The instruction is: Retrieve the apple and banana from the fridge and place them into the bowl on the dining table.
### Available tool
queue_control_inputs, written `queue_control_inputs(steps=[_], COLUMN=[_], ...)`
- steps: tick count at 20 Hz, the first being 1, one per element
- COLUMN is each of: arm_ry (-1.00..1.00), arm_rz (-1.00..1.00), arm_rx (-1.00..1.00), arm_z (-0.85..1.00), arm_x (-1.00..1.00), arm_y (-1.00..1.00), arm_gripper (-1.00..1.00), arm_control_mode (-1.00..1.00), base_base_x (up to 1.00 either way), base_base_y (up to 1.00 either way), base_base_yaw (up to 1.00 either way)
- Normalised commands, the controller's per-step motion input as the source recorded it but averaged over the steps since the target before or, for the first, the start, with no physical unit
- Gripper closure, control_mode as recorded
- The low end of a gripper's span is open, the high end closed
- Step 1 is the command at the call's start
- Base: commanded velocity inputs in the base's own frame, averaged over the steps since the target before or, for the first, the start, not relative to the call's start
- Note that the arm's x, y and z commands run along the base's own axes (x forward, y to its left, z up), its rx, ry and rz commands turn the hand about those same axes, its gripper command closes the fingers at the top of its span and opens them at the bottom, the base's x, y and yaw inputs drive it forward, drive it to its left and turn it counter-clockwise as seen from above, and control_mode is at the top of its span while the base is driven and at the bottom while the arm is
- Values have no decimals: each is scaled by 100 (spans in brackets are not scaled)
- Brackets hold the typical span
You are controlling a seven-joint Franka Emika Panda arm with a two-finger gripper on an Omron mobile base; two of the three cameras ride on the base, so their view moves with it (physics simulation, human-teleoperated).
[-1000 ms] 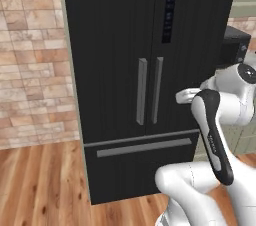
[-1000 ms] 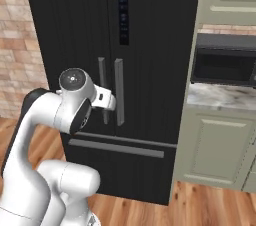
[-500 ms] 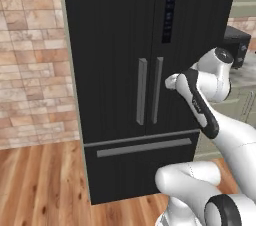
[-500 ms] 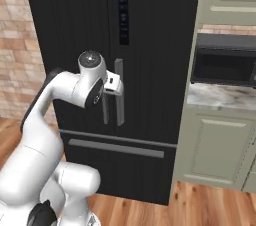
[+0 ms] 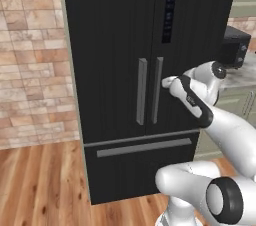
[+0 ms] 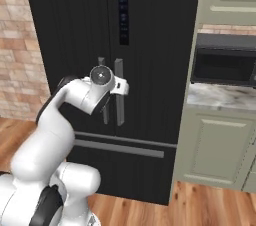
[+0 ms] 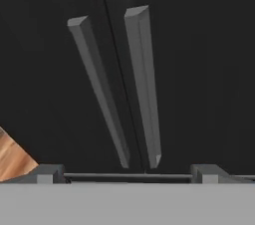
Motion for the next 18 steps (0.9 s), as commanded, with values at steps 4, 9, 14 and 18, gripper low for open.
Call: queue_control_inputs(steps=[4, 9, 14, 18], arm_ry=[0, 0, 0, 0], arm_rz=[0, 0, 0, 0], arm_rx=[7, 6, 4, 1], arm_z=[0, 0, 0, -3], arm_x=[54, 54, 52, 49], arm_y=[-6, -7, -5, 0], arm_gripper=[-100, -100, -100, -100], arm_control_mode=[-100, -100, -100, -100], base_base_x=[0, 0, 0, 0], base_base_y=[0, 0, 0, 0], base_base_yaw=[0, 0, 0, 0])
